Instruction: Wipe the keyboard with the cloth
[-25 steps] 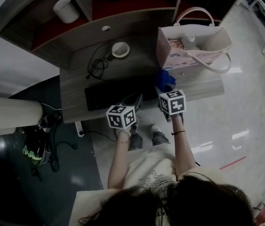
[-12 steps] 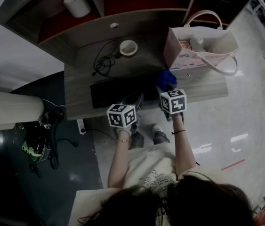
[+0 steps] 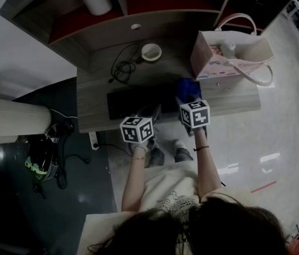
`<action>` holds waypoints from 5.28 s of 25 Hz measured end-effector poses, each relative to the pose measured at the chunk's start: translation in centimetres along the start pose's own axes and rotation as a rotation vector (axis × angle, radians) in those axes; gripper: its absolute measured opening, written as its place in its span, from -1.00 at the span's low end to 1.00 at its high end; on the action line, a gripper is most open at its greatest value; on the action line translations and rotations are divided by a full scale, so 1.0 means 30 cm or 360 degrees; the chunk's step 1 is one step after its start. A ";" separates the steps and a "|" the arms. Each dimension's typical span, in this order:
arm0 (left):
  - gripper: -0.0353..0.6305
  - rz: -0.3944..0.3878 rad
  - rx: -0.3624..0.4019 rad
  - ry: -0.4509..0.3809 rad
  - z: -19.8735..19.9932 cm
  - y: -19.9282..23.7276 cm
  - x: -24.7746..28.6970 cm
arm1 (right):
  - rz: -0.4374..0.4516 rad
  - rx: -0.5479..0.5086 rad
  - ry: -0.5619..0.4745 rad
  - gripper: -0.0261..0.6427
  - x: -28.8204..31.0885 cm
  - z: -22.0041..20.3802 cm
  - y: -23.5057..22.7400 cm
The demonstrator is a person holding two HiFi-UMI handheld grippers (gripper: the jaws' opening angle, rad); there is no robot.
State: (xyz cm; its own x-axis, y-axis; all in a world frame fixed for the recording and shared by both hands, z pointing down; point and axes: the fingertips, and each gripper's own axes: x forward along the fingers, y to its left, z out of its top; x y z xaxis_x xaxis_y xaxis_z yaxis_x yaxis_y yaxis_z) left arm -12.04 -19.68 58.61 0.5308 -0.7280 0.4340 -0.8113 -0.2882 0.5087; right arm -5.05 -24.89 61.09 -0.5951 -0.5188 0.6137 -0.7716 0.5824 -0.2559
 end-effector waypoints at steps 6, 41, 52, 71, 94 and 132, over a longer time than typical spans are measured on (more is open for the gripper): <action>-0.88 0.0011 -0.0002 -0.0006 0.004 0.033 -0.028 | 0.0003 -0.0001 0.0000 -0.74 0.018 0.002 0.032; -0.88 0.0008 -0.0003 -0.0028 0.009 0.164 -0.169 | 0.0009 -0.0027 -0.0015 -0.74 0.087 0.005 0.225; -0.88 0.0026 -0.0007 -0.0051 0.011 0.210 -0.225 | 0.0032 -0.0044 -0.0032 -0.74 0.108 0.015 0.298; -0.88 0.0124 -0.0043 -0.0102 0.015 0.331 -0.347 | 0.0169 -0.0144 -0.0009 -0.74 0.201 0.030 0.491; -0.88 0.0286 -0.0110 -0.0198 0.022 0.456 -0.485 | 0.0349 -0.0256 0.0027 -0.74 0.293 0.049 0.689; -0.88 0.0574 -0.0202 -0.0346 0.011 0.580 -0.704 | 0.0707 -0.0416 0.0094 -0.75 0.370 0.026 0.993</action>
State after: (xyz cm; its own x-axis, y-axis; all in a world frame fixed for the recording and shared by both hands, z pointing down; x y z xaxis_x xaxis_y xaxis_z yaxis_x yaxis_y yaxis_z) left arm -37.44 -9.53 58.05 0.1442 -0.8860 0.4407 -0.8913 0.0771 0.4467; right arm -34.82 -13.78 59.70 -0.8329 -0.1541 0.5315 -0.3610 0.8793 -0.3107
